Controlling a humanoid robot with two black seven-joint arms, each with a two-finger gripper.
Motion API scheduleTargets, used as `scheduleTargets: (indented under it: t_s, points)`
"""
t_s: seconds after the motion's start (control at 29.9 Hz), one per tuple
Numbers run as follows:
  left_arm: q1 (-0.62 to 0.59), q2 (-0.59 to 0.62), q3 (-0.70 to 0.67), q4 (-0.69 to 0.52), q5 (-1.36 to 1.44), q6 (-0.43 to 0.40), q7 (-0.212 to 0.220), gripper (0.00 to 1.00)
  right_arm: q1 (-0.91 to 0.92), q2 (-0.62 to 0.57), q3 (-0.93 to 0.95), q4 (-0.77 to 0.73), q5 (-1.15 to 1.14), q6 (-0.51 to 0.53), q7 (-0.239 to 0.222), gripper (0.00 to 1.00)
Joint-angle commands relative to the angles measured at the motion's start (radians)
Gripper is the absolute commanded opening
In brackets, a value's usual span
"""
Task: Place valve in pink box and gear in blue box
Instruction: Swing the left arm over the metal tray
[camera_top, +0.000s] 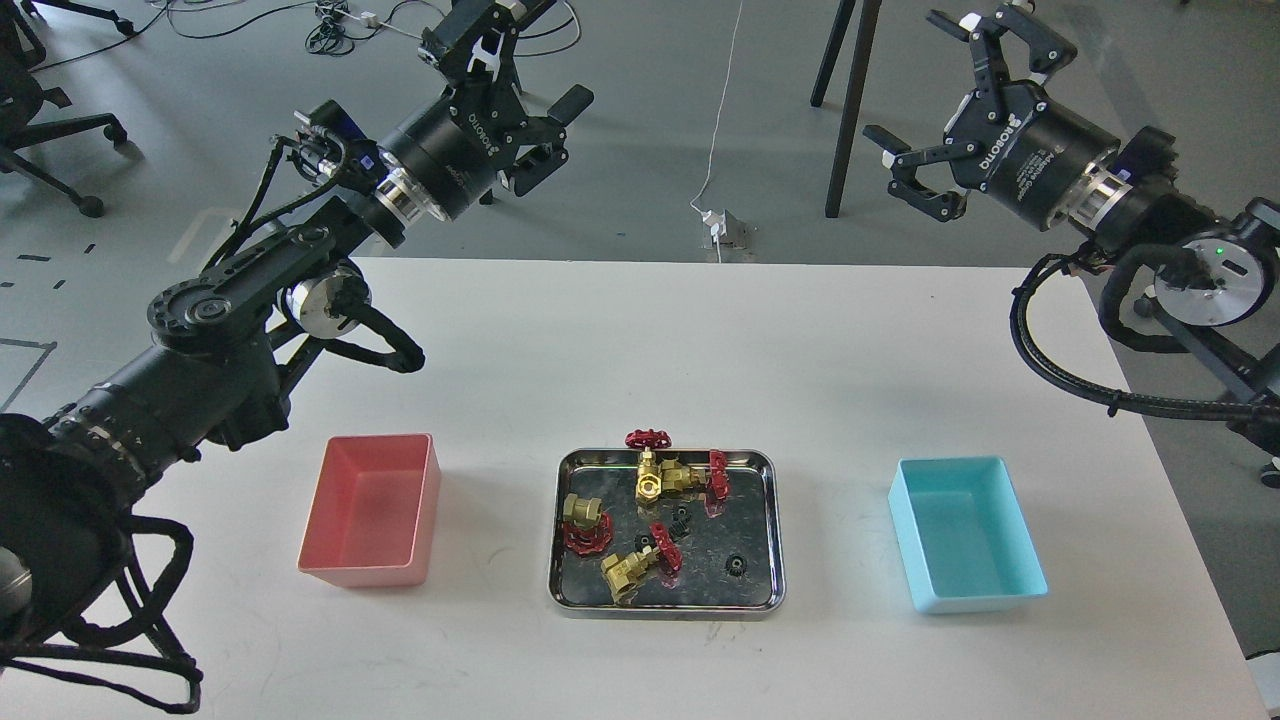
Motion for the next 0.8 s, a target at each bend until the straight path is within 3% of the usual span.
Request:
scheduleTargets:
  t_s: [0.0,0.17,0.37,0.57,0.64,0.77]
  points:
    - [-0.009,-0.002,-0.005,-0.002,-0.001,0.0,0.0,1.0,-0.009,-0.006,0.009,0.001,0.014,0.0,-0.011,1.0]
    - [-0.015,0.008,-0.044,-0.009,-0.04,0.0,0.0,1.0,-0.014,-0.029,0.045,0.003,0.074,0.0,-0.011,1.0]
    - [0.043,-0.05,-0.239,-0.031,-0.241,0.0,0.0,1.0,-0.004,-0.044,0.142,-0.022,0.167,0.0,-0.011,1.0]
    - [0.021,-0.027,-0.246,-0.213,-0.187,0.0,0.0,1.0,-0.012,-0.085,0.177,-0.039,0.172,0.0,-0.01,1.0]
    - [-0.053,0.052,-0.144,-0.274,-0.121,0.0,0.0,1.0,-0.015,-0.11,0.171,-0.035,0.172,0.0,-0.01,1.0]
    - [-0.299,0.18,0.319,-0.357,-0.073,0.0,0.0,0.99,-0.018,-0.116,0.171,-0.043,0.171,0.0,-0.01,1.0]
